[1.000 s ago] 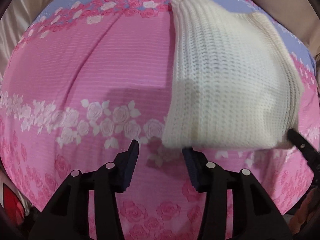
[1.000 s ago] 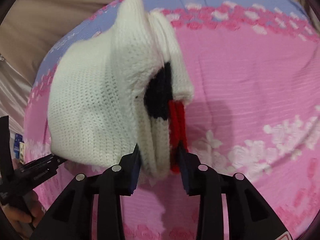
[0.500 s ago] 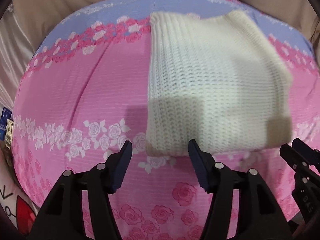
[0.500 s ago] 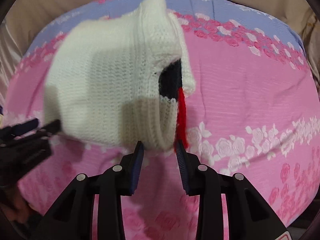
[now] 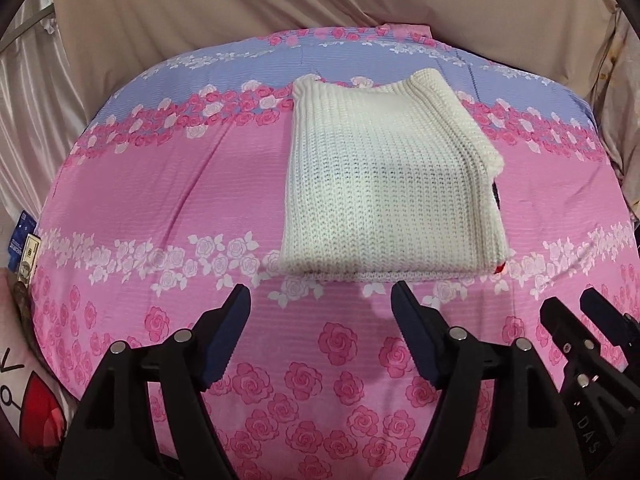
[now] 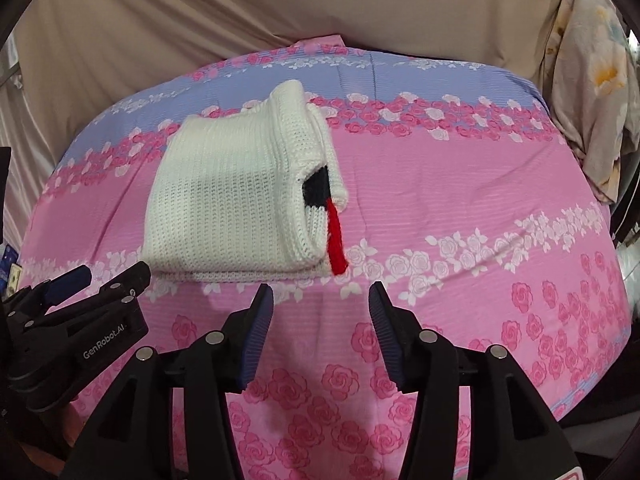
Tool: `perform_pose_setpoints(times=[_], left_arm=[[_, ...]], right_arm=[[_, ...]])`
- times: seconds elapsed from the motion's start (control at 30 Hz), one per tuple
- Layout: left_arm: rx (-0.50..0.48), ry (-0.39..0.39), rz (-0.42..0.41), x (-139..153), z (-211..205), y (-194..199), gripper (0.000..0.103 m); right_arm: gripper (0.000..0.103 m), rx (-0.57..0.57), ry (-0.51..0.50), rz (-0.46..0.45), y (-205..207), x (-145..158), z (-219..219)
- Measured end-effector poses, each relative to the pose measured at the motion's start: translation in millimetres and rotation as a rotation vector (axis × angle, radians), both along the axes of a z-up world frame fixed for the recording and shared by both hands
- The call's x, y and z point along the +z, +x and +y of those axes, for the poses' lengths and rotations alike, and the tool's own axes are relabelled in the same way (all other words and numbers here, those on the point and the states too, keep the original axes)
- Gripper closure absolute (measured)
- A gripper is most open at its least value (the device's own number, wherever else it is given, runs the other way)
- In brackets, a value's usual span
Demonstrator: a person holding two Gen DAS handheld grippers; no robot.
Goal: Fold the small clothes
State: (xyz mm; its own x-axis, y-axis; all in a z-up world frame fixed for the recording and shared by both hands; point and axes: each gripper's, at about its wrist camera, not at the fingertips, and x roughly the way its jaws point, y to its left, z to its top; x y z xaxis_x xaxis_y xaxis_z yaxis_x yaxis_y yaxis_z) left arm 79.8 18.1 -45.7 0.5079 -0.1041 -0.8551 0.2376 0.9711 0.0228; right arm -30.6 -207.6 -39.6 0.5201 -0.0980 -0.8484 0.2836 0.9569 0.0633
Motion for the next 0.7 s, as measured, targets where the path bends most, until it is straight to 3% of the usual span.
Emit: perform_pose_setpoints(times=[0.4, 0.7], left_arm=[[0.059, 0.013, 0.057, -25.3, 8.8, 2.2, 0.032], [0.056, 0.039, 0.033, -31.6, 5.1, -1.2, 0.03]], right_arm=[[0.05, 0.009, -0.009, 0.072, 5.5, -31.6, 9.1], [0.049, 0.029, -0.036, 0.063, 10.8, -34.5, 20.0]])
